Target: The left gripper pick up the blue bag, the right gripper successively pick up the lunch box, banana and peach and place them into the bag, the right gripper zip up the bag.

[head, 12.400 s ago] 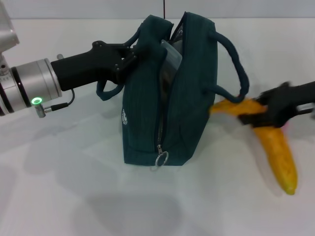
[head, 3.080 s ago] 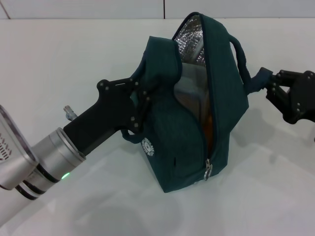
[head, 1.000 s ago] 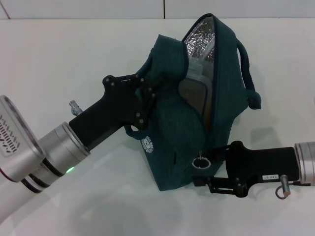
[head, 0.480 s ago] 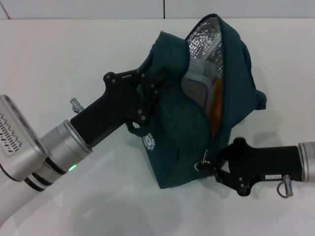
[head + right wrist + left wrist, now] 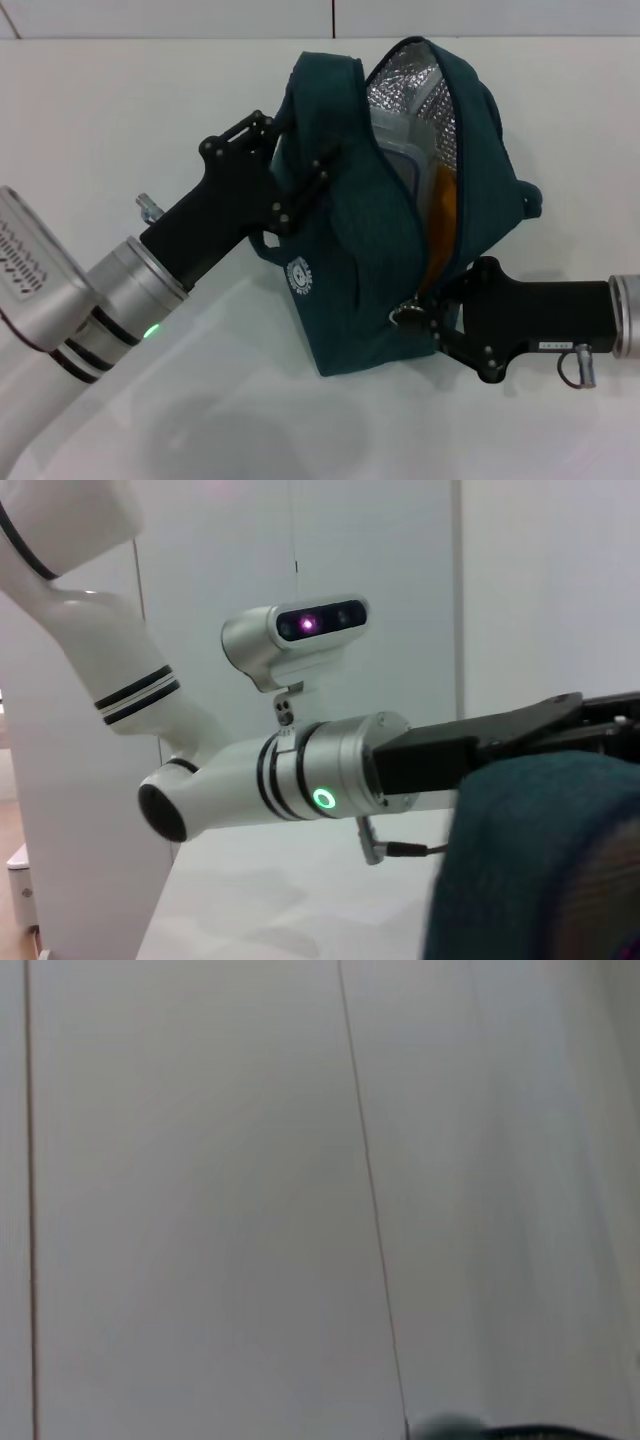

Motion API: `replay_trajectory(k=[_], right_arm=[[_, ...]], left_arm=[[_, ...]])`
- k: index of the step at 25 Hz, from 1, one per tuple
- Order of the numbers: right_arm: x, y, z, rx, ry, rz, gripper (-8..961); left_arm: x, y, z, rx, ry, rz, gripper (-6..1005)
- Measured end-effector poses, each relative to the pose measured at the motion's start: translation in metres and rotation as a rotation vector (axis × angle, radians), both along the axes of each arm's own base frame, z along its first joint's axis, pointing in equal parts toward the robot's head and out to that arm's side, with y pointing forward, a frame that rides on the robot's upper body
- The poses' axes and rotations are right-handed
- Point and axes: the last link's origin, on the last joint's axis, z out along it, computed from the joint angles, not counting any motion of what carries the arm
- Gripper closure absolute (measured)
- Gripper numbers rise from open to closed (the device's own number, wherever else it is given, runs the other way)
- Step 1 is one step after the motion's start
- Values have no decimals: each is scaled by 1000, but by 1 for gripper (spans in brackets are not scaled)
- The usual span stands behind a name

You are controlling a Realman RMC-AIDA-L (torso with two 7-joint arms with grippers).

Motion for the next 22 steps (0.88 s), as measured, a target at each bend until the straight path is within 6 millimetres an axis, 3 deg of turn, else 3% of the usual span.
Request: replay_trajectory(k=[5,8,14,22], right_arm=[[-2,2,1,21,17,11,937],[-8,4,3,30,38,23,937],[-15,11,8,79,81,46,937],[-29,23,15,141,147,47,937]], left_arm=[[2,-9,7,-80,-94,-29,507],[-2,-24,17,-128,-138,-89,366],[-17,-47,28,-77,-120,-110,114],[-41,-66,24,-14,2,-55,106]])
